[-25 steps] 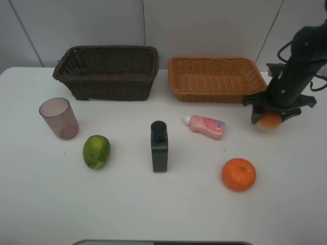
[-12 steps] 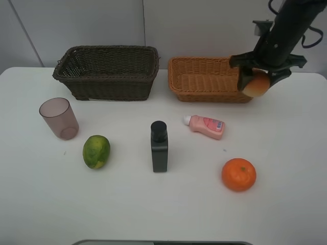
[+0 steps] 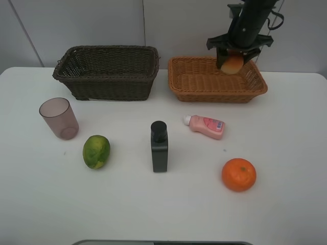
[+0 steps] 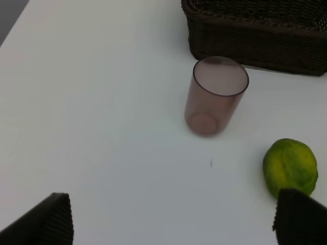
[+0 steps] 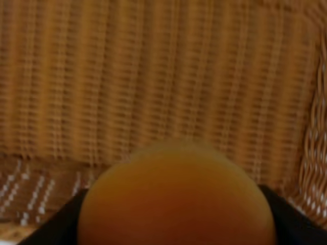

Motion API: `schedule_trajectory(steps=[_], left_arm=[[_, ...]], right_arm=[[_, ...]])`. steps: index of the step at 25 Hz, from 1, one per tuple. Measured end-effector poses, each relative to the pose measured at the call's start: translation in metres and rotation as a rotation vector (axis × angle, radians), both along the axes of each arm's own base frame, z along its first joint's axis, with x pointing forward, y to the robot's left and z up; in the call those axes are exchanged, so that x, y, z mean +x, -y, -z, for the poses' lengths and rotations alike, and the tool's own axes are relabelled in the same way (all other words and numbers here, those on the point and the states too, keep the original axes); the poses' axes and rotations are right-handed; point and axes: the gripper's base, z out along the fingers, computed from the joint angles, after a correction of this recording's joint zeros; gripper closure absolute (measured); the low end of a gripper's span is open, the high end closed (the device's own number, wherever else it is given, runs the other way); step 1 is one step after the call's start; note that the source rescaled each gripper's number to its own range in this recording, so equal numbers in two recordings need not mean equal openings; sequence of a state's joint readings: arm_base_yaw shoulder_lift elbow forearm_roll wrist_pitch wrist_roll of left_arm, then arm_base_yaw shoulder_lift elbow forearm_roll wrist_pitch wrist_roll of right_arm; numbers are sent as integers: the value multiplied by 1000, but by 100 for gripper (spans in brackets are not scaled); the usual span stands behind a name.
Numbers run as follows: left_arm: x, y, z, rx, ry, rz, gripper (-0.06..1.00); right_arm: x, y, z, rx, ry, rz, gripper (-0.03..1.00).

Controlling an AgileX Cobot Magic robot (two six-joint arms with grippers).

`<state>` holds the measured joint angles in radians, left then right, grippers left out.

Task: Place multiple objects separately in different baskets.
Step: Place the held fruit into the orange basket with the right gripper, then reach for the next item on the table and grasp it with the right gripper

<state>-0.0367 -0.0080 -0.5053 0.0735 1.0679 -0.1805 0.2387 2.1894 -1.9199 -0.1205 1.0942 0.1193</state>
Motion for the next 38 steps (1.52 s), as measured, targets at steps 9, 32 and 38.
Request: schedule_trajectory(steps=[9, 32, 38], left_arm=[[0, 0, 0, 0, 0, 0, -6], [0, 0, 0, 0, 0, 0, -6], [0, 0, 0, 0, 0, 0, -6]], right_arm=[[25, -6, 45, 6, 51, -15, 56], [23, -13, 45, -28, 60, 14, -3], [-13, -22, 10, -52, 11, -17, -3]])
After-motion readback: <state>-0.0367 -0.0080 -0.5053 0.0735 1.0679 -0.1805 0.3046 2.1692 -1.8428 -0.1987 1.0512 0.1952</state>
